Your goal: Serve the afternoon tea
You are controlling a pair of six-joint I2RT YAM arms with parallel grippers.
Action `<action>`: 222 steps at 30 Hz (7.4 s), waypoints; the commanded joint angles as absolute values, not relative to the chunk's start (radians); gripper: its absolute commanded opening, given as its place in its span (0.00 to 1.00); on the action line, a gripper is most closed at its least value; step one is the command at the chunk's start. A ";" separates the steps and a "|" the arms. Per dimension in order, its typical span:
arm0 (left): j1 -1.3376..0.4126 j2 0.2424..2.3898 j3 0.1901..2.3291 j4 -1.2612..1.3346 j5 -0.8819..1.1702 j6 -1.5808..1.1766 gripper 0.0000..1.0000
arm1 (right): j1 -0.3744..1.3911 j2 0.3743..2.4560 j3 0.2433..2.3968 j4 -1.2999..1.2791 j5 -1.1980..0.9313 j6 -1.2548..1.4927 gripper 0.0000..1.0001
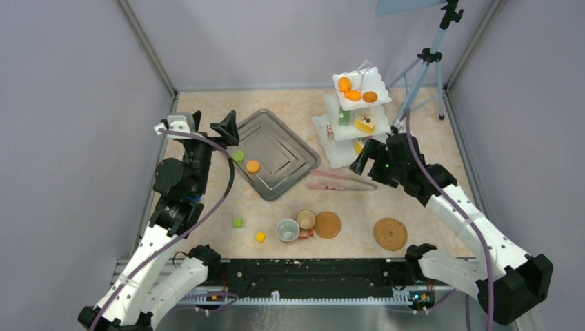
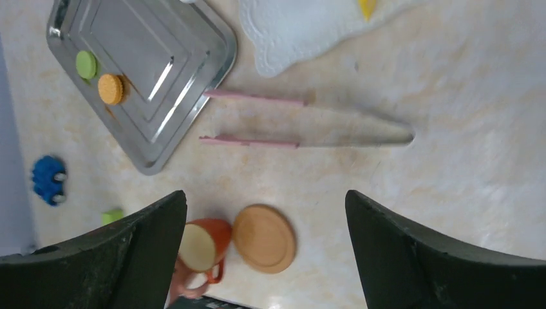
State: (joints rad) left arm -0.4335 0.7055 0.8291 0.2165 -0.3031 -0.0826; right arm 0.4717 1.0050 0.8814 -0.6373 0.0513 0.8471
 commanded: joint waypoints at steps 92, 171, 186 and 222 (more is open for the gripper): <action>-0.525 0.684 0.850 0.259 -0.359 -0.035 0.99 | 0.357 1.578 0.748 -0.145 -0.449 -0.602 0.61; -0.502 0.697 0.855 0.251 -0.371 -0.015 0.99 | 0.967 2.031 1.805 -0.661 0.066 0.357 0.43; -0.501 0.697 0.855 0.251 -0.364 -0.021 0.99 | 0.987 1.962 1.779 -0.642 0.142 0.359 0.42; -0.488 0.691 0.856 0.250 -0.364 -0.029 0.99 | 1.016 2.048 1.823 -0.559 0.128 0.286 0.67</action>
